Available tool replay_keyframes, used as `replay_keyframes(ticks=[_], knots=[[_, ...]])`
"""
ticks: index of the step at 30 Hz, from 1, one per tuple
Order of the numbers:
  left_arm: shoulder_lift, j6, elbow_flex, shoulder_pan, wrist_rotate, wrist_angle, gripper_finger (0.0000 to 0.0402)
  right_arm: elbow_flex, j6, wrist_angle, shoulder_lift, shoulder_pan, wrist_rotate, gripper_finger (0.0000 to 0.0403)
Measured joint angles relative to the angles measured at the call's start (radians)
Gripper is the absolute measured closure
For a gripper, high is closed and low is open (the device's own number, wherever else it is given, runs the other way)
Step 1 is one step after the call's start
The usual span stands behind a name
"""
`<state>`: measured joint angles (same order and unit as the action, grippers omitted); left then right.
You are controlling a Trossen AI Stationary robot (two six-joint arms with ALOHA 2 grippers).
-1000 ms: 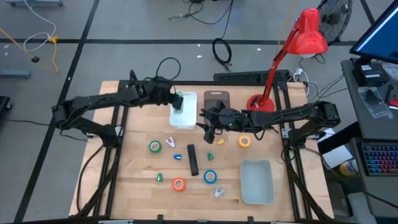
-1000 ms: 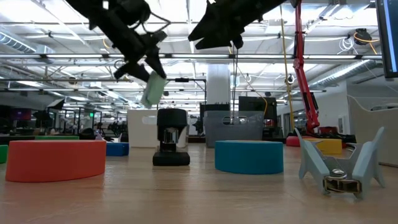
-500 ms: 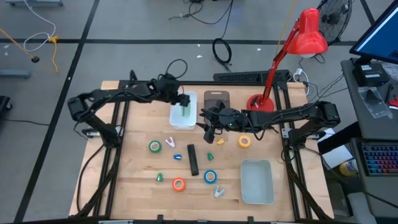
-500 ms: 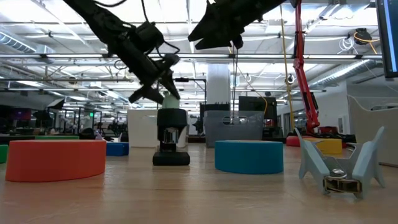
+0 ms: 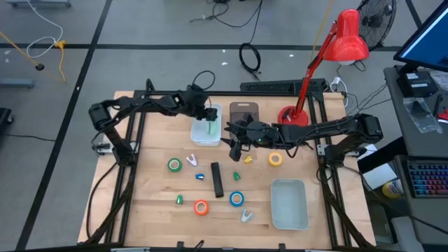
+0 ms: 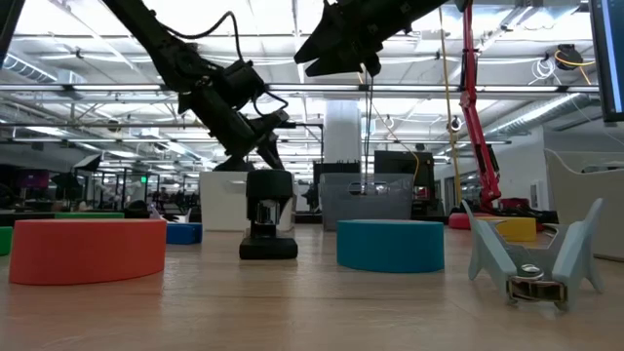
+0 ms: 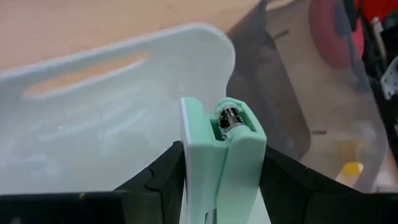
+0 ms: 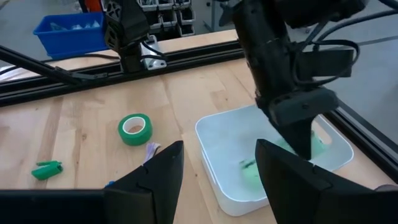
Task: Pick and place Stapler, Stapler remover, tape
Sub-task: Put the light blue stapler into the white bin
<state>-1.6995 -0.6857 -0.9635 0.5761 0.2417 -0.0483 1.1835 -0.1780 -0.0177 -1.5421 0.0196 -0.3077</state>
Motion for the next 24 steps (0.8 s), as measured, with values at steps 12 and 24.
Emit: replay_keyframes(ticks=[12, 24], knots=[[-0.001, 0.027, 0.0, 0.02, 0.001, 0.003, 0.0233, 0.0, -0.019, 0.0, 0.0, 0.0, 0.0, 0.0213], [-0.04, 0.011, 0.0, 0.03, 0.093, 0.058, 0.0233, 0.0, -0.019, -0.002, 0.0, 0.001, 0.0, 0.0215]])
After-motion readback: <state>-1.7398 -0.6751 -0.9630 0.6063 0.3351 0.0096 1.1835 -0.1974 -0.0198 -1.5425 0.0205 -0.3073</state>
